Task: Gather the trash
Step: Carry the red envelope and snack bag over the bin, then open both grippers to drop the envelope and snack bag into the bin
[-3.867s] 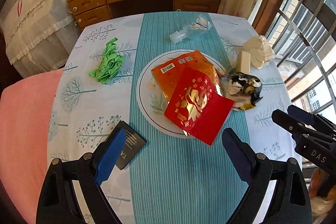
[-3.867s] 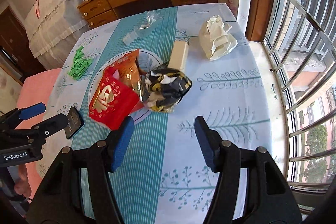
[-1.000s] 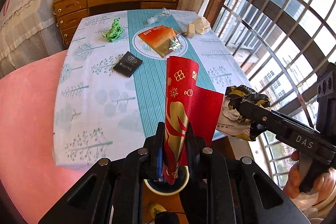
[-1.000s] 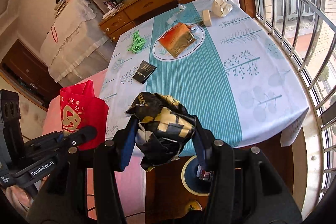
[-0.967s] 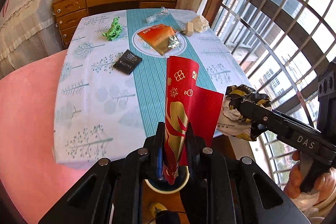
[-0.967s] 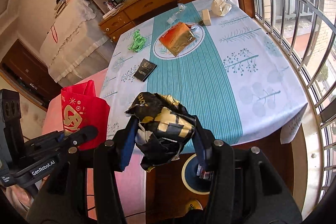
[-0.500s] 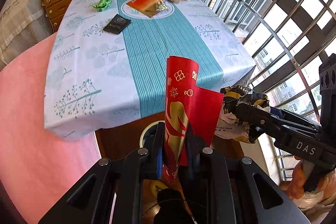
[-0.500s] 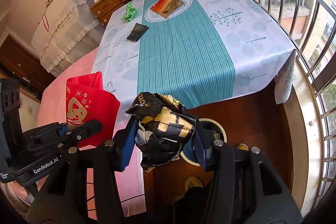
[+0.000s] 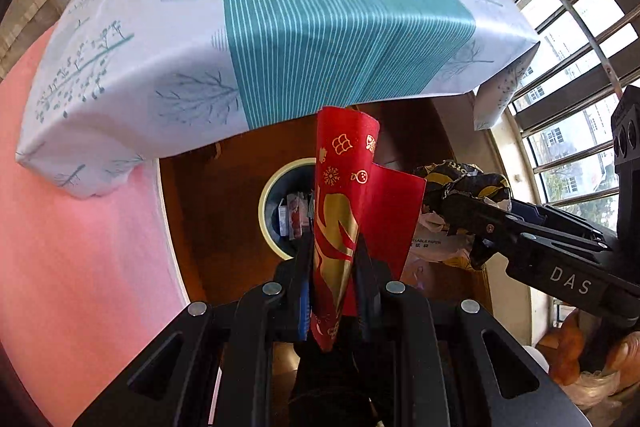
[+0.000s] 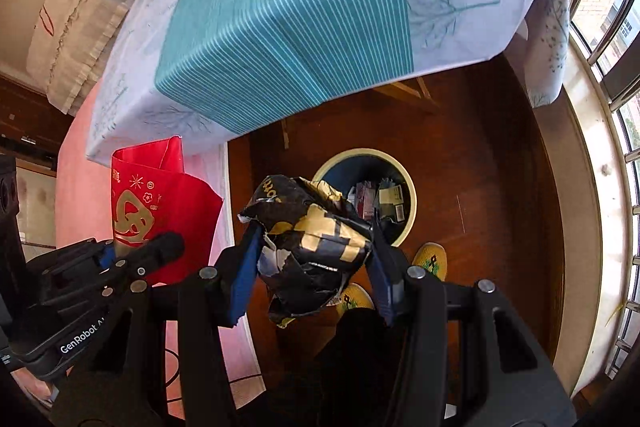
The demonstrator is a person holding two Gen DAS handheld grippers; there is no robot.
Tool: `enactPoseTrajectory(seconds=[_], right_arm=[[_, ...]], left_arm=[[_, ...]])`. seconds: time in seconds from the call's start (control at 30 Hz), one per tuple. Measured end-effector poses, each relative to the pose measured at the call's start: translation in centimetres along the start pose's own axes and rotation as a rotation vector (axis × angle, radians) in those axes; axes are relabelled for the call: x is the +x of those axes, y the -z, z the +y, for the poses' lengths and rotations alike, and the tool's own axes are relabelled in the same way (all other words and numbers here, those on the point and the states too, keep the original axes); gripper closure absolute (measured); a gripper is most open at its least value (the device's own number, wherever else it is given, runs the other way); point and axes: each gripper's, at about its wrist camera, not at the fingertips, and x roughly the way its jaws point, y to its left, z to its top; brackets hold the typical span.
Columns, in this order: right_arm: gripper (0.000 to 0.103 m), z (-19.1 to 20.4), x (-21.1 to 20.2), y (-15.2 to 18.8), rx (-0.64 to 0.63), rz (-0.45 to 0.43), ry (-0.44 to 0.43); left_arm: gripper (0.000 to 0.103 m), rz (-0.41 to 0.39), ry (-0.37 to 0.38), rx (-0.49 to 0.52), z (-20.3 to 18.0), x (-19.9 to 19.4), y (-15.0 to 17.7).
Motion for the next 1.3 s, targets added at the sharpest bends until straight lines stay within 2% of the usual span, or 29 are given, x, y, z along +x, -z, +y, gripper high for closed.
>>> enactPoseTrajectory(seconds=[0.17, 0.47, 0.87, 0.9, 0.97, 1.0, 1.03, 1.1, 1.2, 1.3], right_arm=[[0.057, -2.6, 5.5, 0.5, 0.019, 0.053, 0.035], [0.057, -6.0, 13.8, 1.1, 0.081, 0.111, 0.056], [0.056, -8.2, 22.1, 1.5, 0.085, 0.141, 0.064], [0.056, -8.1, 22.6, 1.4, 0.086, 0.144, 0.061], [0.054, -8.3, 23.7, 1.2, 0.093, 0.156, 0.055], [0.053, -8.3, 24.1, 1.0, 0.095, 0.161, 0.058], [0.052, -8.5, 24.6, 0.9, 0.095, 0.164, 0.062], [0.047, -8.6, 25.1, 0.7, 0.092, 0.166, 0.066], [0.037, -8.8, 25.6, 0.3, 0.096, 0.164, 0.066], [0.036, -8.8, 25.7, 0.0, 0.086, 0.157, 0.064]], left_arm=[[0.085, 0.032, -0.007, -0.036, 0.1, 5.7, 0.2], [0.085, 0.072, -0.038, -0.034, 1.6, 15.6, -0.1], [0.085, 0.118, -0.066, -0.043, 4.4, 25.0, 0.8], [0.079, 0.123, -0.068, -0.046, 4.5, 25.6, 0.9], [0.061, 0.133, -0.071, -0.058, 4.8, 26.5, 1.0], [0.048, 0.132, -0.074, -0.066, 5.1, 26.8, 1.1], [0.041, 0.130, -0.075, -0.072, 5.3, 27.1, 1.1], [0.033, 0.127, -0.082, -0.078, 5.7, 27.5, 1.0], [0.015, 0.127, -0.113, -0.089, 6.5, 27.6, 0.7], [0.014, 0.116, -0.137, -0.088, 6.9, 27.4, 0.5]])
